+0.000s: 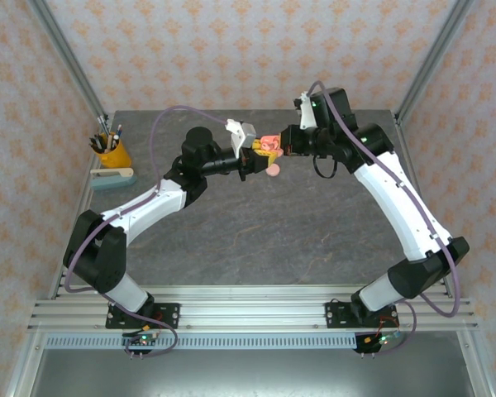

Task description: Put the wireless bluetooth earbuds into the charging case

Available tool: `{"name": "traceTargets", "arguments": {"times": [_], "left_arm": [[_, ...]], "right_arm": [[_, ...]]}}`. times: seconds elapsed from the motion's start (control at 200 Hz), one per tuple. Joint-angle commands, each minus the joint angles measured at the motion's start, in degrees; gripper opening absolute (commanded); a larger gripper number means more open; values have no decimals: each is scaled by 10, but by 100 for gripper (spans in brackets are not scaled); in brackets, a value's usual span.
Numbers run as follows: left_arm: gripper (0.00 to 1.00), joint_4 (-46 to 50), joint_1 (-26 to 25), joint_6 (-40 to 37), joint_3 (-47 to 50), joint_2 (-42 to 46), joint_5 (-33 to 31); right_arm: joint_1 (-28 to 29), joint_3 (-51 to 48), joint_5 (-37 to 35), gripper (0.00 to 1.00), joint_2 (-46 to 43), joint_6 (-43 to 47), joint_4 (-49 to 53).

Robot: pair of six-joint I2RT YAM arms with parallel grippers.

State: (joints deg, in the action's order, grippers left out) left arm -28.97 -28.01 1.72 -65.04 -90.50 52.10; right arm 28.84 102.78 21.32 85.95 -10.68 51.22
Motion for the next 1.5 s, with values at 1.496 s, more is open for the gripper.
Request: {"name": "traceTargets", "arguments": {"times": [1.496], "left_arm": [[0, -1, 0, 2, -25, -5, -2]], "right_arm": [[-2, -4, 24, 0, -24, 0, 8]]}}
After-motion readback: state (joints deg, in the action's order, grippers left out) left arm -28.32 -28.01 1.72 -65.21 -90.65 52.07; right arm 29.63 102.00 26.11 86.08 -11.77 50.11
